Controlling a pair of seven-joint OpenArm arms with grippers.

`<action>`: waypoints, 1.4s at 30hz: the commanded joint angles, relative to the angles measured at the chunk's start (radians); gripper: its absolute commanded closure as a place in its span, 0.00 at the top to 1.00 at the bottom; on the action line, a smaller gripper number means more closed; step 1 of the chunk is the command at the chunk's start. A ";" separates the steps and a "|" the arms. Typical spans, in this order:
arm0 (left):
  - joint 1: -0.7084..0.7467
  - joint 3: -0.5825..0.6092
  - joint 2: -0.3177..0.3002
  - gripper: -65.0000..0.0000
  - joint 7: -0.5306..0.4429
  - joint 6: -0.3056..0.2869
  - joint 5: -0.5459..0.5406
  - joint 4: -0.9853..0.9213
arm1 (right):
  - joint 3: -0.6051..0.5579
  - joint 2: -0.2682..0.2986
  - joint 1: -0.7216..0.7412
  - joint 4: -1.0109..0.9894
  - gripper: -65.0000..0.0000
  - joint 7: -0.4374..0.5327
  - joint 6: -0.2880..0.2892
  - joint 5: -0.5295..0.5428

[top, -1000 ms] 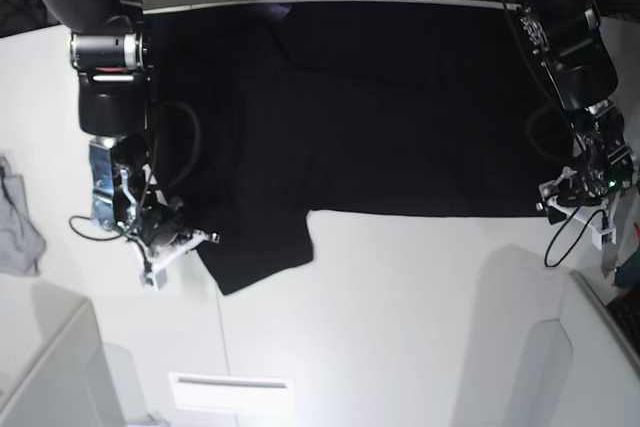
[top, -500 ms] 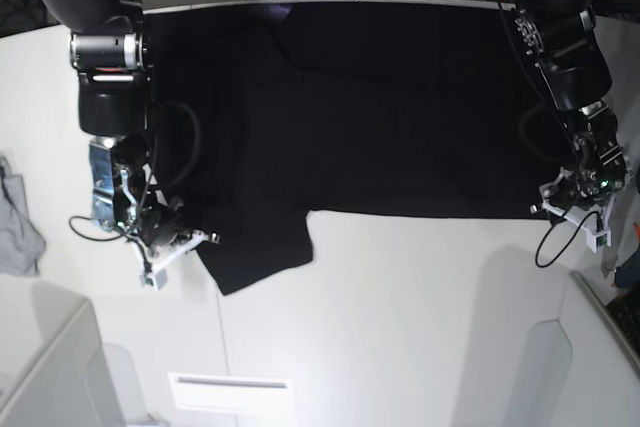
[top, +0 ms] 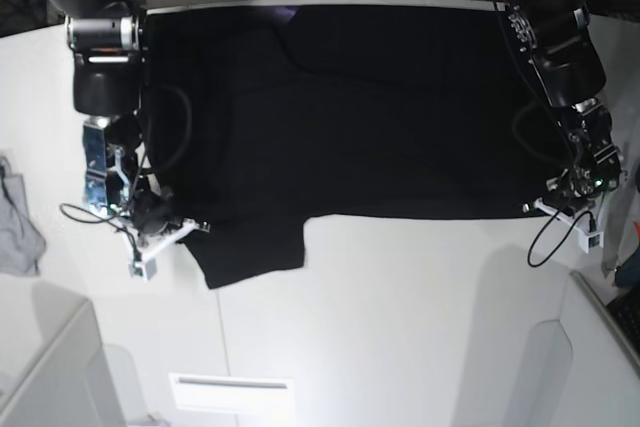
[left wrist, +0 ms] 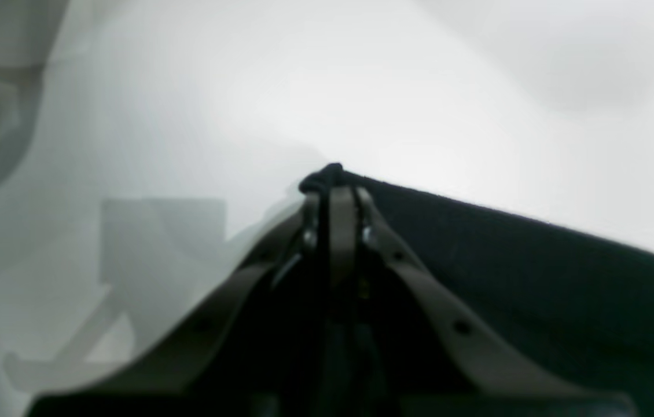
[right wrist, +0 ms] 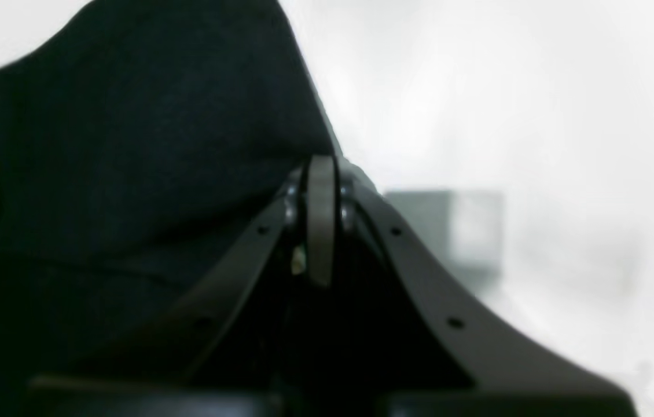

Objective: Fold the T-shirt properly
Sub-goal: 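Fold the hem up over the body toward the collar with both grippers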

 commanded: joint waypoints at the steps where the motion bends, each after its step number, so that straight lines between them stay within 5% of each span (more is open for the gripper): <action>1: -0.006 -0.008 -0.019 0.00 0.019 -0.025 -0.010 0.036 | 0.004 0.010 0.019 0.066 0.00 0.017 0.004 0.008; 4: 0.021 -0.011 -0.022 0.00 0.085 -0.098 -0.110 0.125 | 0.030 0.010 -0.029 0.180 0.00 -0.001 0.003 0.008; 19: 0.307 -0.119 -0.075 0.00 0.318 -0.103 -0.420 0.545 | 0.262 -0.028 -0.409 0.797 0.00 -0.162 0.006 0.022; 35: 0.557 -0.125 -0.089 0.00 0.317 -0.103 -0.461 0.708 | 0.438 -0.036 -0.945 1.047 0.00 -0.145 0.013 0.591; 42: 0.581 -0.126 -0.103 0.00 0.318 -0.103 -0.461 0.708 | 0.432 -0.036 -1.095 1.051 0.00 -0.056 0.056 0.626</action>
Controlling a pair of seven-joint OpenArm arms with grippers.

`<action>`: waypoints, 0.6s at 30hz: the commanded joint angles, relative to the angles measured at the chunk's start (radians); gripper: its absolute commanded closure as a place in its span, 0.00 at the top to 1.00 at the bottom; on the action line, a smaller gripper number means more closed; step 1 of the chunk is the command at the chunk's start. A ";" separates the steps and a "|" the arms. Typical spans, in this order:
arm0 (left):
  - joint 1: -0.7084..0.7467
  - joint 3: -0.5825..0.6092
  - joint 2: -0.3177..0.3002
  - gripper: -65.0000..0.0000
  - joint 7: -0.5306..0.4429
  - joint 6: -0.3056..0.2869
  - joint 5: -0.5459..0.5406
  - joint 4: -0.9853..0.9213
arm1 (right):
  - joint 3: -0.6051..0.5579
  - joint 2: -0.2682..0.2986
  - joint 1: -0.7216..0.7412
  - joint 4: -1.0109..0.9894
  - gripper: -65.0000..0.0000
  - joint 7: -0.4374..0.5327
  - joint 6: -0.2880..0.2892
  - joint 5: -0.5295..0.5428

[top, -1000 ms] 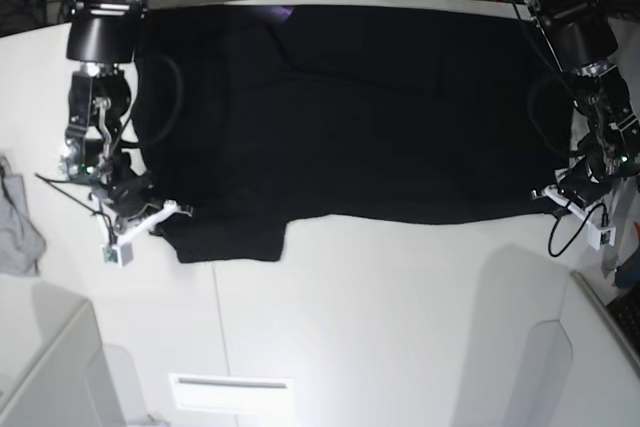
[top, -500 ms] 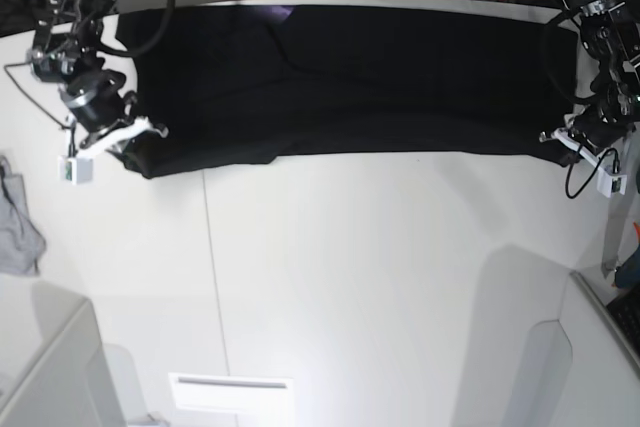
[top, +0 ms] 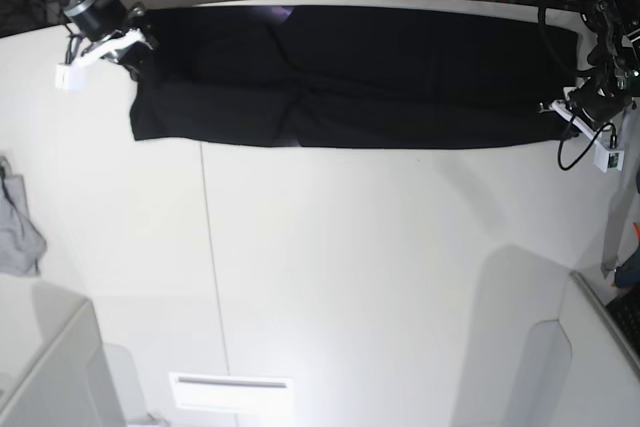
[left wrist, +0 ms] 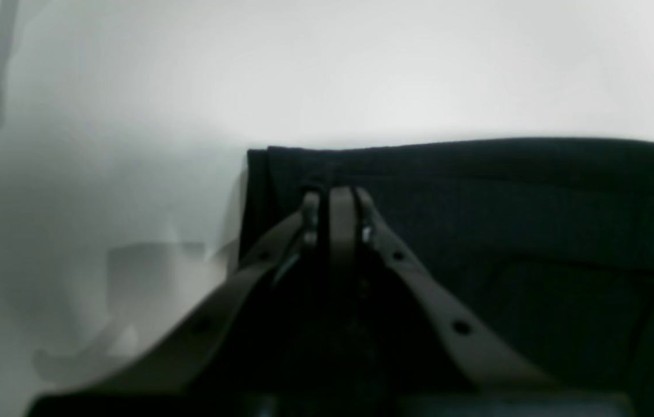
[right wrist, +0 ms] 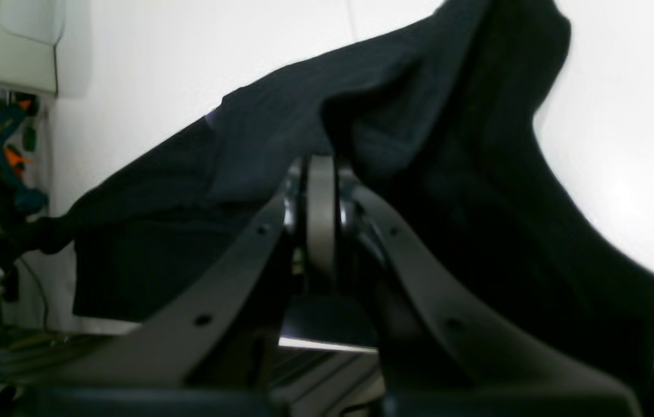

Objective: Fold the T-shirt properly
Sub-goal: 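Fold the hem up over the body toward the collar with both grippers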

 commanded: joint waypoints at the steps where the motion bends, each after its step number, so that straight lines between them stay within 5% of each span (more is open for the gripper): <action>1: -0.006 -0.009 -0.036 0.00 -0.011 -0.004 -0.004 0.016 | 0.002 0.008 -0.025 0.019 0.00 0.020 0.019 0.018; 5: -0.006 -0.009 -0.056 0.00 -0.009 -0.004 -0.005 0.016 | 0.008 0.008 -0.049 0.019 0.00 0.020 0.063 0.019; 14: -0.038 -0.010 -0.061 0.00 0.063 -0.006 -0.005 0.018 | 0.024 0.031 -0.020 0.019 0.00 0.014 0.060 0.093; 18: -0.023 -0.010 -0.061 0.00 0.064 -0.052 -0.002 0.018 | 0.027 0.038 -0.057 0.017 0.00 0.014 0.060 0.105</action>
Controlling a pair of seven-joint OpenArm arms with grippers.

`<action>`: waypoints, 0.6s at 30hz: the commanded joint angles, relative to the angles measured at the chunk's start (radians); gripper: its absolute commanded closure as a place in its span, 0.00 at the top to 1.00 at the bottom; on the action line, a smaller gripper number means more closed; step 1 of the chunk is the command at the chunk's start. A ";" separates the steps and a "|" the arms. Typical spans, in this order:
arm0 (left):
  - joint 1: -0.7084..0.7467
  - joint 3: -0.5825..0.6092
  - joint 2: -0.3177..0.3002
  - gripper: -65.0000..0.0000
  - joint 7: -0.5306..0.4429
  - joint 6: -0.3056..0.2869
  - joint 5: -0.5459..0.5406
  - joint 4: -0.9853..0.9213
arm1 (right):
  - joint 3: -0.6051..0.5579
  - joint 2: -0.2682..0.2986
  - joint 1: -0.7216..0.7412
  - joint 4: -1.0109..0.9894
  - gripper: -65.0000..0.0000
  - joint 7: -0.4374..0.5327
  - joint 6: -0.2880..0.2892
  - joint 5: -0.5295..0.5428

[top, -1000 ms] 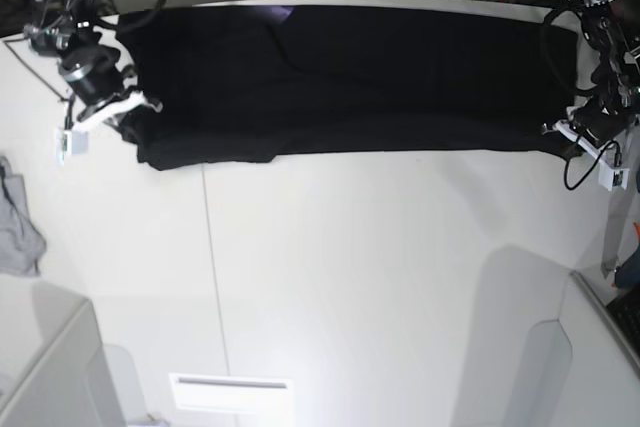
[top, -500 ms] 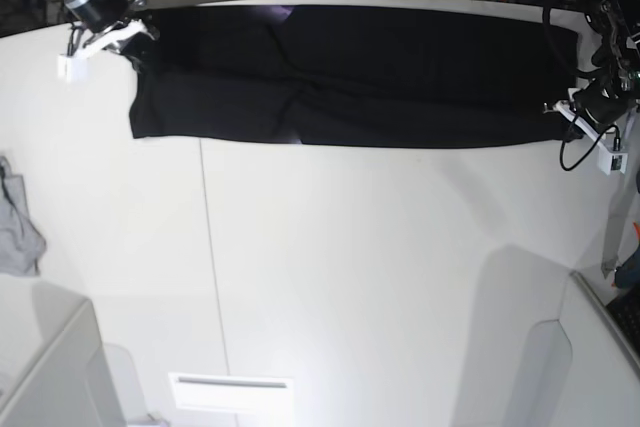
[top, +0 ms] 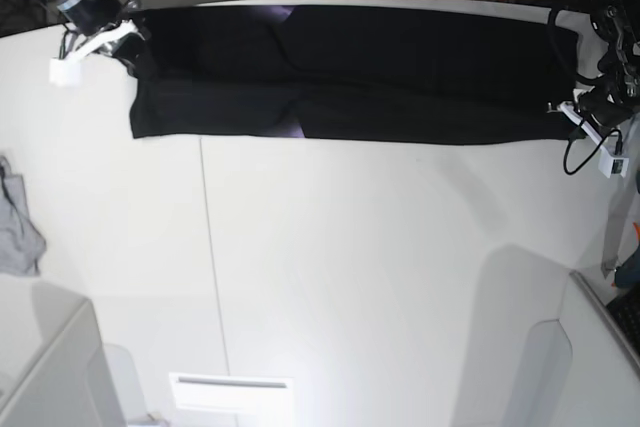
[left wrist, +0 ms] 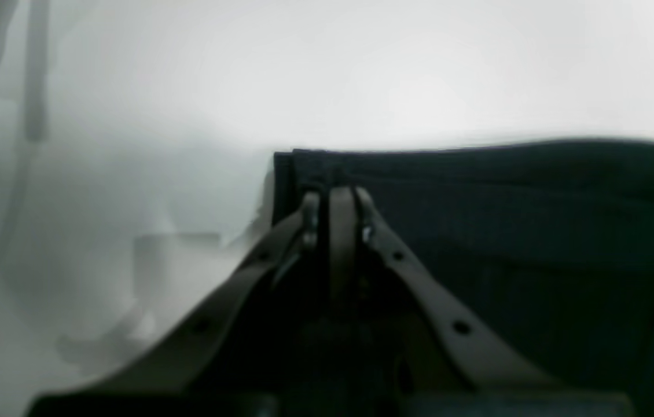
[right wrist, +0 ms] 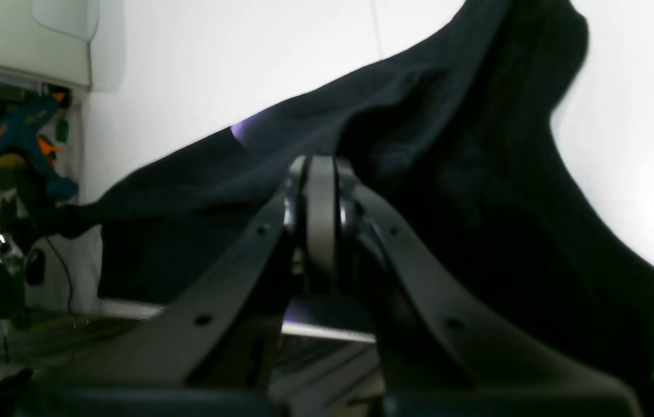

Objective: Fold the T-shirt properly
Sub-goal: 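Fold the hem up over the body toward the collar with both grippers, then release the hem and raise both grippers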

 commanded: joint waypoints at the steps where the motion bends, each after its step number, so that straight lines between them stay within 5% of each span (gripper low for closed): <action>1: 0.009 -0.010 -0.023 0.00 -0.008 -0.006 -0.004 0.017 | 0.007 0.007 -0.026 0.017 0.00 0.011 0.013 0.021; 18: 0.133 -0.062 -0.023 0.00 -0.008 -0.009 0.003 0.080 | -0.001 -0.086 -0.024 0.007 0.00 0.012 0.018 -0.254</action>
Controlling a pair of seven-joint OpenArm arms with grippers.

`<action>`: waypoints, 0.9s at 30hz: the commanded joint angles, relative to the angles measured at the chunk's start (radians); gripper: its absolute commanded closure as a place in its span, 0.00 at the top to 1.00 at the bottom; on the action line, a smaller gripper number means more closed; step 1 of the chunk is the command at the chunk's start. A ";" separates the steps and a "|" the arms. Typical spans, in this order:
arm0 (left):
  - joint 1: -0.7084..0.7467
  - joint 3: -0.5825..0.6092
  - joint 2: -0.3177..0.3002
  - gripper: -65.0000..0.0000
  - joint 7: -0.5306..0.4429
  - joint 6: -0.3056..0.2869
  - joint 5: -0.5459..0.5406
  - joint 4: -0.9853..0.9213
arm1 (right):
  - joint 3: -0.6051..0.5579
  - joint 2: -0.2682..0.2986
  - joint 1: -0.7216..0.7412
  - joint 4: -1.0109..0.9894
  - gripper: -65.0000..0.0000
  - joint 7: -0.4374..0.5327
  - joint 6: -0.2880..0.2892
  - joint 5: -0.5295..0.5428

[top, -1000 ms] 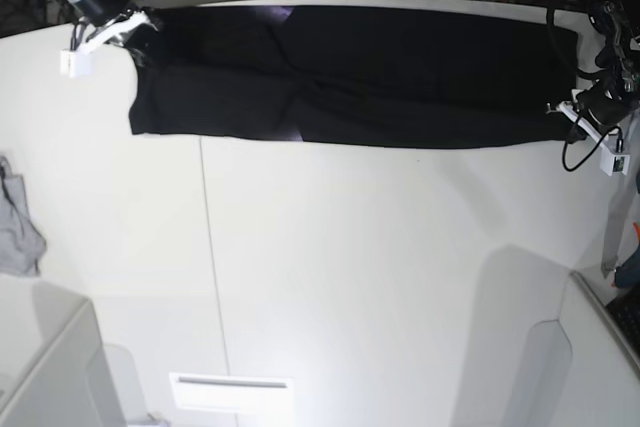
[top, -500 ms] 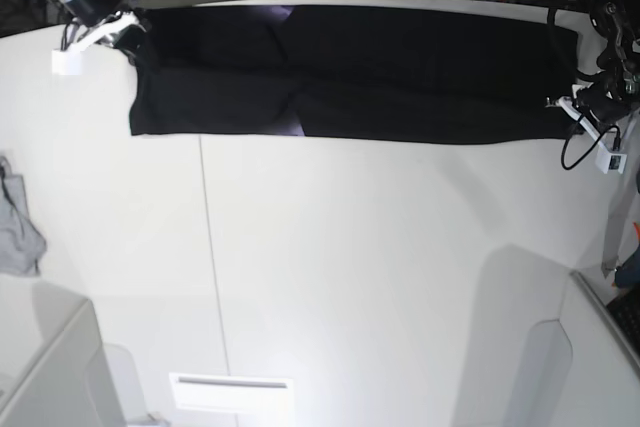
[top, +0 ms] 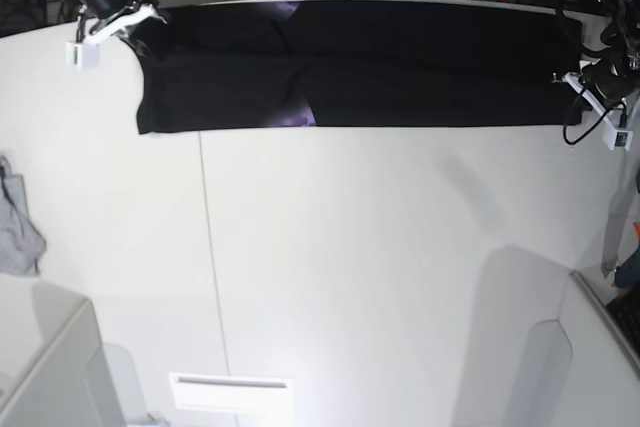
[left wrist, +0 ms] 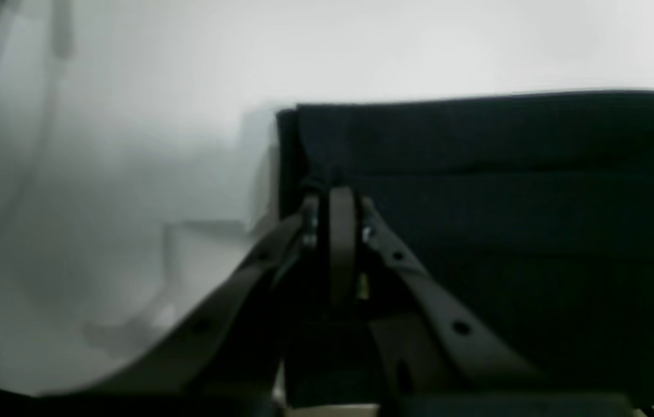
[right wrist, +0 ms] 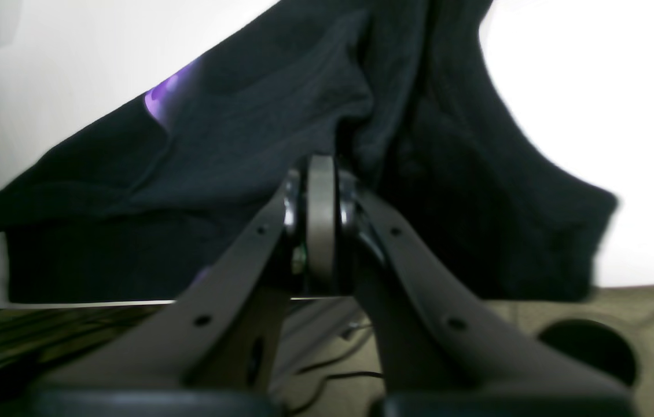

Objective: Fold the T-shirt properly
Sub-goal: 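Release the hem and raise both grippers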

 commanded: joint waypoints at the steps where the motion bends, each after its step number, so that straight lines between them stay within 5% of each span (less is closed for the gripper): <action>1: 0.002 -0.009 -0.023 0.00 -0.009 -0.004 -0.003 0.015 | 0.008 0.005 -0.010 0.012 0.00 0.017 0.014 0.008; 10: 0.048 -0.018 -0.026 0.00 -0.011 -0.002 -0.001 0.061 | 0.015 0.005 -0.016 0.010 0.01 0.017 0.014 0.005; 13: 0.064 -0.020 -0.026 0.01 -0.011 -0.002 0.000 0.103 | 0.015 0.005 -0.016 0.010 0.25 0.017 0.014 0.008; 16: 0.067 -0.023 -0.026 0.28 -0.011 -0.002 0.000 0.129 | 0.015 0.005 -0.018 0.010 0.38 0.022 0.014 0.005; 18: 0.067 -0.064 -0.023 0.43 -0.011 -0.002 -0.001 0.139 | 0.018 0.005 -0.018 0.010 0.37 0.025 0.014 0.003; 22: 0.103 -0.172 -0.019 0.58 -0.009 -0.002 -0.010 0.219 | 0.025 0.010 -0.015 0.014 0.36 0.048 0.027 0.002; 25: 0.137 -0.198 0.009 0.44 -0.009 -0.002 -0.030 0.251 | -0.011 0.014 0.007 0.014 0.16 0.052 0.141 0.002; 27: 0.139 -0.187 0.032 0.12 -0.009 -0.002 -0.030 0.230 | -0.049 0.028 0.033 0.004 0.00 0.051 0.181 0.000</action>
